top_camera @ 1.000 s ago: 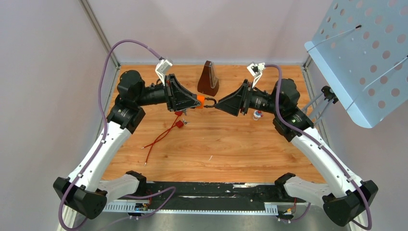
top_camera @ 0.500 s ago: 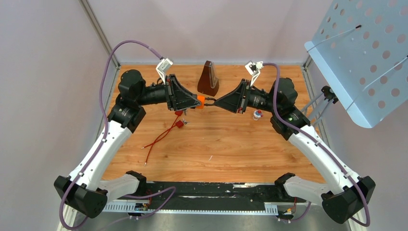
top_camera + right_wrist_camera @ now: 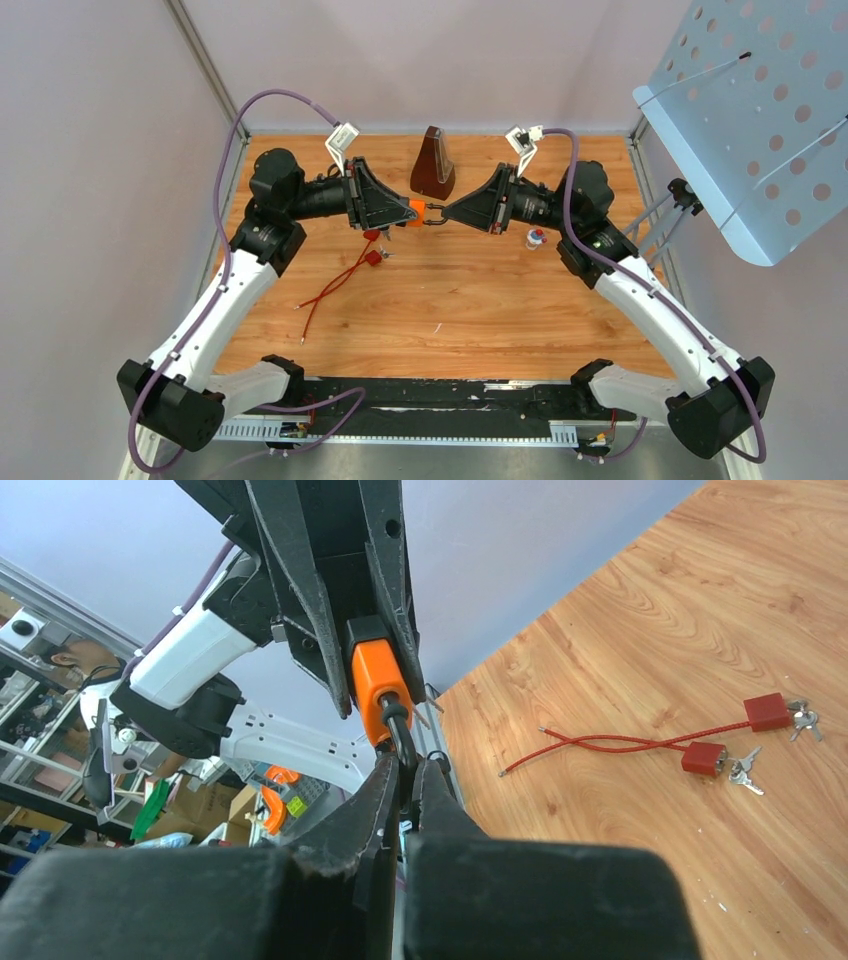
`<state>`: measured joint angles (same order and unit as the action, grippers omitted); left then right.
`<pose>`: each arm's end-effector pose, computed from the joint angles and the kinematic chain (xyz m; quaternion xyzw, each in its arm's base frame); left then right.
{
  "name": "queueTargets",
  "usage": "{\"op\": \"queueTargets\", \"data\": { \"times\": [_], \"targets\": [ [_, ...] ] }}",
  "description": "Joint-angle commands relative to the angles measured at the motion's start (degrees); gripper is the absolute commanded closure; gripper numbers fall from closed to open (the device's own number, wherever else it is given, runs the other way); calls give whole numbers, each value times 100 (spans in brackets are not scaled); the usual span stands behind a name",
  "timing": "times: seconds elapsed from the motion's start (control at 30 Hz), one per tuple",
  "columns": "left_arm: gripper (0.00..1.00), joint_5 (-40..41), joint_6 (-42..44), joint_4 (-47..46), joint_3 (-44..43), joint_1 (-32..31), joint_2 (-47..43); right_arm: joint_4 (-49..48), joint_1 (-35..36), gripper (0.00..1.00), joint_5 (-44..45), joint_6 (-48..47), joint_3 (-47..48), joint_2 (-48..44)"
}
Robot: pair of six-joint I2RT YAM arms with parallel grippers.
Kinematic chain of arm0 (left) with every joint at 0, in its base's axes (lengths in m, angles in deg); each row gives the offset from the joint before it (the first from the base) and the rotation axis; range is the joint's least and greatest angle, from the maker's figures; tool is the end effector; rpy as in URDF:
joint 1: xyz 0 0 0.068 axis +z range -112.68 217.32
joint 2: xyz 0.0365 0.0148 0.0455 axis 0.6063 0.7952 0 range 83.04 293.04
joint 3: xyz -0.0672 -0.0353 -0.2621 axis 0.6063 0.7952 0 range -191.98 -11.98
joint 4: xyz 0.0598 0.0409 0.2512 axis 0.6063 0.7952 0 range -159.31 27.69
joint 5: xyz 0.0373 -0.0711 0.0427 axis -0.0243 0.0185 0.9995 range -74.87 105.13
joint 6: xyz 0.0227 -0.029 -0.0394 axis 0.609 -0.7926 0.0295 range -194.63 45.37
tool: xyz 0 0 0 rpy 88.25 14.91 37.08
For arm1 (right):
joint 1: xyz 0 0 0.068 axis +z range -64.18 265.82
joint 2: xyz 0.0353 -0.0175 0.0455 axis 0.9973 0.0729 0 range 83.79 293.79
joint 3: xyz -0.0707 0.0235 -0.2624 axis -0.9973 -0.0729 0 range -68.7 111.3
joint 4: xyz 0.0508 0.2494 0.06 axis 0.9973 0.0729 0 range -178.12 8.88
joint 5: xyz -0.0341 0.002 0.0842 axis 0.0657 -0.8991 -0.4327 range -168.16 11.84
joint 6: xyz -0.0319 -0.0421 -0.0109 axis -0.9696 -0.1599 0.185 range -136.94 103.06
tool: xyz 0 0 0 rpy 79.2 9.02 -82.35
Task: Lock with the key
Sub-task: Lock the lock.
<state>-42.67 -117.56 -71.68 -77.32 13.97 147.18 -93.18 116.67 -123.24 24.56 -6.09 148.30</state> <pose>0.2097 -0.1235 0.4220 0.2451 0.6506 -0.6259 0.3533 0.2036 0.1512 0.4090 -0.2183 0.6580 0.6087 0.3859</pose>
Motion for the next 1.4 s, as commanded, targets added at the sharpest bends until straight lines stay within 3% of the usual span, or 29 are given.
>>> {"op": "queueTargets", "data": {
  "times": [0.0, 0.33, 0.53, 0.83, 1.13, 1.23, 1.37],
  "targets": [
    [100, -128, -467, -765, 116, -55, 37, -489, 259, 100, 190, -87, -37, 12],
    [100, -326, -988, -776, -189, -55, 152, -387, 307, 100, 870, -891, -372, -342],
    [100, -320, -1067, -812, -165, -144, 213, -742, 369, 100, 857, -560, -396, -250],
    [100, 249, -637, -828, 53, -839, 293, -1406, 711, 100, 1049, 195, -459, 86],
    [100, 614, -566, -952, 240, -1115, 500, -1854, 1034, 100, 629, 455, -367, 436],
    [100, 695, -500, -845, 253, -1119, 491, -1718, 1085, 100, 701, 413, -355, 430],
    [100, 1121, -258, -365, 142, -1122, 400, -835, 1050, 100, 1512, 268, -244, 236]
  ]
}}
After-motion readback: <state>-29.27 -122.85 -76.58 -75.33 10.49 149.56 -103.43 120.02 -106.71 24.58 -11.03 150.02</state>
